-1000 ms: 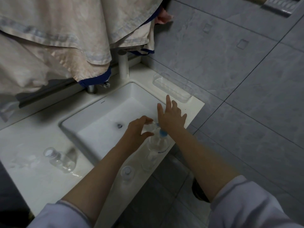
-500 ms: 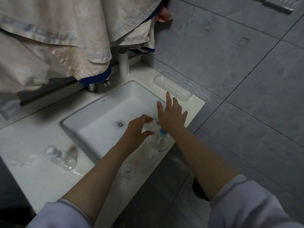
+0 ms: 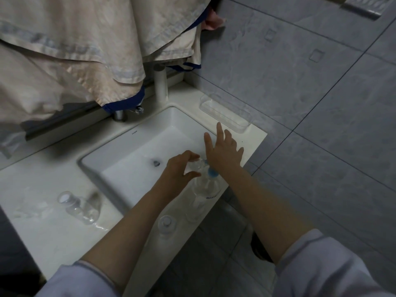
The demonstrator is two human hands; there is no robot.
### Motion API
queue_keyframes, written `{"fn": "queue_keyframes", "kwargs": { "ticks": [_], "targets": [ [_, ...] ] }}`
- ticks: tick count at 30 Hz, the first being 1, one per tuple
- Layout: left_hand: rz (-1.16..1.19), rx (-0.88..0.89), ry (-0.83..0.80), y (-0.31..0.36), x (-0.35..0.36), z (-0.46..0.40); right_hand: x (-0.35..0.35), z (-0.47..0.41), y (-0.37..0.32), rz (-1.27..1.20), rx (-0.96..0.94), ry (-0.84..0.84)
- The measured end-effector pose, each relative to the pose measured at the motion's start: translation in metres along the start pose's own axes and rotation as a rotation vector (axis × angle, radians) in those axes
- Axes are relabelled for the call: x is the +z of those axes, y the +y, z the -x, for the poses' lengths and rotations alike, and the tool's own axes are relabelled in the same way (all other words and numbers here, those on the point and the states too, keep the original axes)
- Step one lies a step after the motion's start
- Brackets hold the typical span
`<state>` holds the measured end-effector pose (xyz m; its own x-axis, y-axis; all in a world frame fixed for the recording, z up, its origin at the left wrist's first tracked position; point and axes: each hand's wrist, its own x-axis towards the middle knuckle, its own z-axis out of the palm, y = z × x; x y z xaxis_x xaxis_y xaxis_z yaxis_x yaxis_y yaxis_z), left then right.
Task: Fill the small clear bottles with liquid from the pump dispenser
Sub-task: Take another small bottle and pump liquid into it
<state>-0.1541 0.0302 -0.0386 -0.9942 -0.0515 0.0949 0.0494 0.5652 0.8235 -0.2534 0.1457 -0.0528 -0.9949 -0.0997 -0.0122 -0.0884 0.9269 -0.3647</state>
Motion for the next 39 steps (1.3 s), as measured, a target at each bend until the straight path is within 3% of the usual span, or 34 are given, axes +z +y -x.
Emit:
{"fn": "queue_keyframes", "kwargs": {
  "ticks": [11, 26, 31, 39],
  "targets": [
    [-0.027, 0.004, -0.006, -0.005, 0.001, 0.001, 0.004, 0.004, 0.002, 0.005, 0.035, -0.074],
    [-0.009, -0.013, -0.011, 0.000, -0.001, 0.002, 0.004, 0.003, 0.002, 0.027, 0.017, -0.067],
    [-0.010, 0.014, 0.013, 0.003, -0.004, 0.001, -0.002, 0.000, -0.001, 0.025, -0.036, 0.022],
    [0.002, -0.056, -0.009, 0.002, 0.004, 0.000, 0.006, 0.005, 0.001, 0.050, 0.000, -0.045]
  ]
}}
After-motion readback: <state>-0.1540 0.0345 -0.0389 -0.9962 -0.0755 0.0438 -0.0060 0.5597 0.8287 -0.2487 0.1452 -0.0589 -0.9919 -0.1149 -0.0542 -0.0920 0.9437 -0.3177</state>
